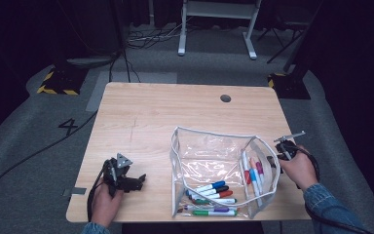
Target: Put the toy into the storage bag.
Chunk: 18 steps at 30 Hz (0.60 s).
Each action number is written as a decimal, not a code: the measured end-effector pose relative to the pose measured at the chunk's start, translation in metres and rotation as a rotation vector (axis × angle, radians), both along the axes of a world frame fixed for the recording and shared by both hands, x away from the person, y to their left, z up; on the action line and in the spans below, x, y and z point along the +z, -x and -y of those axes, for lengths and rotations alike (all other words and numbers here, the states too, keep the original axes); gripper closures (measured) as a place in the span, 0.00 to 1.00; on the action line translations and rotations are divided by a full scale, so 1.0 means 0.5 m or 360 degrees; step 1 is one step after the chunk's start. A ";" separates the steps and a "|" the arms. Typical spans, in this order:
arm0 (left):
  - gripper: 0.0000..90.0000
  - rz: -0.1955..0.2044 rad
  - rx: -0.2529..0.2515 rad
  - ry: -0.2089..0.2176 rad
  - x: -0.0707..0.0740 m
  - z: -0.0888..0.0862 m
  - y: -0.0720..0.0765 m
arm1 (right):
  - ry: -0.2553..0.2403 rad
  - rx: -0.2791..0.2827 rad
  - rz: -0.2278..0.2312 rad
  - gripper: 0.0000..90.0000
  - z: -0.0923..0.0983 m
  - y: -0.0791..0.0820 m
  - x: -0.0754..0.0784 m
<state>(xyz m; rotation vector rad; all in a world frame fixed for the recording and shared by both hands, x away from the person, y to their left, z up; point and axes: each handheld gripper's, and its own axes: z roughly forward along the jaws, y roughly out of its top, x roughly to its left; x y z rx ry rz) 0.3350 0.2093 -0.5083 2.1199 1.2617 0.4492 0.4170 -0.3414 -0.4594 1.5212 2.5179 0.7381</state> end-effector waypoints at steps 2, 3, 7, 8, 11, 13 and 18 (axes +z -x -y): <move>0.00 0.0000 0.0000 0.0001 0.000 0.000 0.000 | 0.0011 -0.0015 -0.0019 0.64 0.002 0.000 -0.007; 0.00 0.0000 0.0000 0.0000 0.000 0.000 0.000 | 0.0015 -0.0018 -0.0024 0.64 0.003 -0.001 -0.010; 0.00 0.0000 0.0000 0.0000 0.000 0.000 0.000 | 0.0024 -0.0026 -0.0024 0.67 0.002 -0.002 -0.022; 0.00 0.0000 0.0000 0.0000 0.000 0.000 0.000 | 0.0024 -0.0044 -0.0026 0.70 0.002 -0.002 -0.022; 0.00 0.0000 0.0000 0.0001 0.000 0.000 0.000 | 0.0073 -0.0071 -0.0033 0.80 0.002 -0.003 -0.020; 0.00 0.0001 0.0002 -0.0002 0.000 0.000 0.000 | 0.0096 -0.0112 -0.0036 0.85 0.004 -0.005 -0.019; 0.00 0.0002 0.0002 -0.0003 0.000 0.000 0.000 | 0.0062 -0.0187 -0.0060 0.86 0.007 -0.005 -0.019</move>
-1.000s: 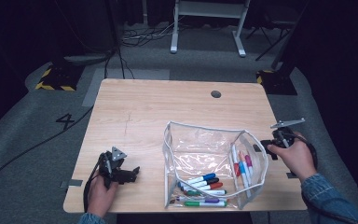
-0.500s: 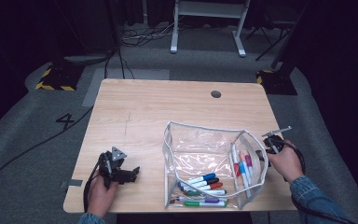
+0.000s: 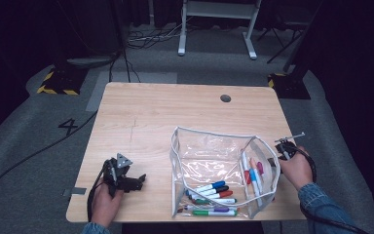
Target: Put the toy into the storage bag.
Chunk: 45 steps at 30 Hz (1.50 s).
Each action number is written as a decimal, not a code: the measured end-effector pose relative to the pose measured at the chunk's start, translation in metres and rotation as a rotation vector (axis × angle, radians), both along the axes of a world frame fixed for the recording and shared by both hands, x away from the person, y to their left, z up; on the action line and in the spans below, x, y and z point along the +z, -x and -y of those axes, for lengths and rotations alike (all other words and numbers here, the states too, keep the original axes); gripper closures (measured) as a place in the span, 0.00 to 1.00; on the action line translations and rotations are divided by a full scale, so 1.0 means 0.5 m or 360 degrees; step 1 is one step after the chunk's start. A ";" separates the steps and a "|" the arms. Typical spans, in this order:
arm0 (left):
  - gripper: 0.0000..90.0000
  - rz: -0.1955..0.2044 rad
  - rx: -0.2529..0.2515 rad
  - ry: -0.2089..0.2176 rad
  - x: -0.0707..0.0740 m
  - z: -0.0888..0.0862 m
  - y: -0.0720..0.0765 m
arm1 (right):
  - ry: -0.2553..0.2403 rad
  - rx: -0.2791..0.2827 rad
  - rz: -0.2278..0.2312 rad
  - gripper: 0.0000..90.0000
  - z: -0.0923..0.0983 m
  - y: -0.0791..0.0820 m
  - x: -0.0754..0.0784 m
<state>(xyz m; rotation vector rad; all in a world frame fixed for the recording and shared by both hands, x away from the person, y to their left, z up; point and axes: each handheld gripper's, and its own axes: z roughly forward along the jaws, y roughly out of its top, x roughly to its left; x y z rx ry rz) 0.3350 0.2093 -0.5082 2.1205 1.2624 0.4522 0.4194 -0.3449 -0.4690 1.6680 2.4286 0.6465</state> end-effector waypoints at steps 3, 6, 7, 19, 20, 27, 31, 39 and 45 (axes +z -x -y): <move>0.00 -0.0002 -0.0001 0.0004 0.000 0.000 0.000 | -0.0035 -0.0020 -0.0023 0.86 0.004 0.005 0.003; 0.00 0.0000 0.0000 0.0000 0.000 0.000 0.000 | -0.0063 0.0004 0.0010 0.86 0.013 0.010 0.016; 0.00 -0.0001 0.0000 0.0002 0.000 0.000 0.000 | -0.0080 -0.0002 0.0019 0.86 0.015 0.012 0.023; 0.00 -0.0001 -0.0001 0.0003 0.000 0.000 0.000 | -0.0259 0.0112 0.0269 0.86 0.024 0.064 0.170; 0.00 -0.0001 0.0000 0.0000 0.000 0.000 0.000 | -0.0267 0.0123 0.0288 0.86 0.024 0.068 0.182; 0.00 -0.0001 -0.0001 0.0002 0.000 0.000 0.000 | -0.0302 0.0215 0.0399 0.86 0.012 0.103 0.259; 0.00 -0.0002 -0.0002 0.0002 0.000 0.000 0.000 | -0.0303 0.0294 0.0461 0.86 -0.005 0.123 0.306; 0.00 -0.0001 -0.0001 0.0002 0.000 0.000 0.000 | -0.0306 0.0474 0.0542 0.86 -0.052 0.157 0.370; 0.00 -0.0002 -0.0002 0.0003 0.000 0.000 0.000 | -0.0297 0.0638 0.0548 0.86 -0.098 0.180 0.398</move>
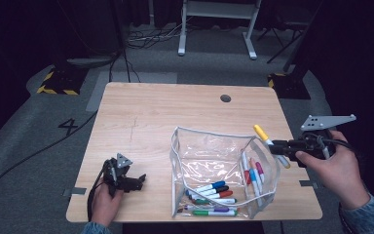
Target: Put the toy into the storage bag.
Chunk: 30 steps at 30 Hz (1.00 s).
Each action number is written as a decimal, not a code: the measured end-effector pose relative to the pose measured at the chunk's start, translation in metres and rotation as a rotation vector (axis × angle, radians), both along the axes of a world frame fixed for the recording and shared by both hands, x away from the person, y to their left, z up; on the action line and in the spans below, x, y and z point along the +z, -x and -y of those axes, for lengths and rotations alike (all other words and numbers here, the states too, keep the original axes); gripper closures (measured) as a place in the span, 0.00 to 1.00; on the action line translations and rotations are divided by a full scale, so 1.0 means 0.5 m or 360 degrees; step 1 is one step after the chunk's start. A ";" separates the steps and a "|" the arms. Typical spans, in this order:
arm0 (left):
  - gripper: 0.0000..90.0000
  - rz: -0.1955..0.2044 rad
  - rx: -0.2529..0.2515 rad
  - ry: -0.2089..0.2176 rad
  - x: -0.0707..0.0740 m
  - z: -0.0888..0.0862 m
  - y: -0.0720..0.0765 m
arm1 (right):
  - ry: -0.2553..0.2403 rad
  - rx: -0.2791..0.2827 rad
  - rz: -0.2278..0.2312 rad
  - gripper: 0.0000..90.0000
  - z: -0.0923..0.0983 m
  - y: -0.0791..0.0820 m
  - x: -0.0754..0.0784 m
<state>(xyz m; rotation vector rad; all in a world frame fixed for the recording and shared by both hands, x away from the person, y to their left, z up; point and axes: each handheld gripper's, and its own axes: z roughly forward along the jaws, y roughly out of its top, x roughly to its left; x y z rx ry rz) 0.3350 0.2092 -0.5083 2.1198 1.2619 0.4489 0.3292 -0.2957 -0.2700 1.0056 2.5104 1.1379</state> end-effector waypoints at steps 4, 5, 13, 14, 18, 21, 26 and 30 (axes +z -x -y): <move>0.00 0.0000 0.0001 -0.0003 0.000 0.000 0.000 | 0.0026 0.0102 0.0002 0.86 -0.029 0.011 0.009; 0.00 0.0000 0.0000 0.0000 0.000 0.000 0.000 | 0.0035 0.0130 0.0002 0.86 -0.036 0.013 0.010; 0.00 0.0000 0.0000 0.0000 0.000 0.000 0.000 | 0.0102 0.0303 -0.0025 0.86 -0.098 0.026 0.010; 0.00 0.0000 0.0000 0.0000 0.000 0.000 0.000 | 0.0114 0.0324 -0.0035 0.86 -0.105 0.027 0.010; 0.00 0.0002 0.0005 0.0006 0.000 0.001 0.000 | 0.0150 0.0408 -0.0054 0.86 -0.135 0.029 0.004; 0.00 0.0000 0.0004 0.0001 0.000 0.000 0.000 | 0.0183 0.0461 -0.0076 0.86 -0.157 0.030 -0.001; 0.00 0.0000 0.0000 -0.0001 0.000 0.000 0.000 | 0.0241 0.0536 -0.0111 0.86 -0.189 0.028 -0.017; 0.00 0.0000 0.0000 -0.0001 0.000 0.000 0.000 | 0.0293 0.0593 -0.0139 0.86 -0.213 0.026 -0.033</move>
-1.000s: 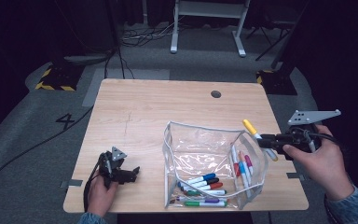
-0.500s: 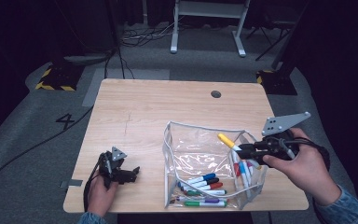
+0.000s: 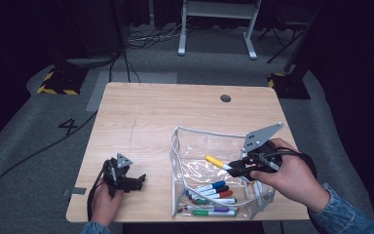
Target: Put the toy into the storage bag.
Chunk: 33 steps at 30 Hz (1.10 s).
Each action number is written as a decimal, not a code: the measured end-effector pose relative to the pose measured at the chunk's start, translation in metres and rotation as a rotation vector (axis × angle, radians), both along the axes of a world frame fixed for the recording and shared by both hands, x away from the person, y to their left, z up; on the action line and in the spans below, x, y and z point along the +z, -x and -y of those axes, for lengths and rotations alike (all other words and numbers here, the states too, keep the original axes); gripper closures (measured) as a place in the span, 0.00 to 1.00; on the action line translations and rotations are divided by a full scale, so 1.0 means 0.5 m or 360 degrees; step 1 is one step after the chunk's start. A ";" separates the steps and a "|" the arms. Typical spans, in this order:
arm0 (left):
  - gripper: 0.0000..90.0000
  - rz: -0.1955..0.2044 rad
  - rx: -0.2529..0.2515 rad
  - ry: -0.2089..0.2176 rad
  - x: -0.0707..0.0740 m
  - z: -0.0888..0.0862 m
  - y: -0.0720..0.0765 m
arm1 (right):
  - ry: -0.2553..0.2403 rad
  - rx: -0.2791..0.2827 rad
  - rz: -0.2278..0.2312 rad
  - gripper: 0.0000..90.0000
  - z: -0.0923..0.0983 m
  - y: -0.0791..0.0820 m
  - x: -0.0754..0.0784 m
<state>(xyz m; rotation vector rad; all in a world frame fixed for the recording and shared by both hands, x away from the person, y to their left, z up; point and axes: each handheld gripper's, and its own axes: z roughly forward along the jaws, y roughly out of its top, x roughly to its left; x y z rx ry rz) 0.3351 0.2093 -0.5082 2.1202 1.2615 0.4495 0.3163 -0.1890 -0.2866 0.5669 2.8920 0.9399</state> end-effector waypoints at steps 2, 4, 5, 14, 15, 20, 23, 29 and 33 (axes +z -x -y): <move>0.00 -0.0001 0.0000 0.0001 0.000 0.000 0.000 | 0.0026 0.0026 -0.0007 0.86 -0.012 -0.002 -0.007; 0.00 0.0000 0.0000 0.0000 0.000 0.000 0.000 | 0.0058 0.0050 -0.0016 0.86 -0.023 -0.004 -0.014; 0.00 0.0000 0.0001 0.0001 0.000 0.000 0.000 | 0.0071 0.0062 -0.0018 0.86 -0.028 -0.006 -0.017; 0.00 -0.0001 0.0000 0.0001 0.000 0.000 0.000 | 0.0206 0.0168 -0.0059 0.86 -0.076 -0.015 -0.055; 0.00 0.0000 0.0000 0.0001 0.000 0.000 0.000 | 0.0219 0.0180 -0.0058 0.86 -0.079 -0.016 -0.058; 0.00 -0.0003 -0.0002 0.0001 0.000 0.000 0.000 | 0.0268 0.0241 -0.0102 0.86 -0.101 -0.017 -0.081; 0.00 -0.0003 -0.0001 0.0001 0.000 0.000 0.000 | 0.0290 0.0271 -0.0147 0.86 -0.111 -0.014 -0.094; 0.00 0.0000 0.0000 0.0000 0.000 0.000 0.000 | 0.0351 0.0326 -0.0202 0.86 -0.127 -0.007 -0.118; 0.00 -0.0007 -0.0005 0.0001 0.001 0.000 0.000 | 0.0402 0.0353 -0.0232 0.86 -0.133 -0.007 -0.136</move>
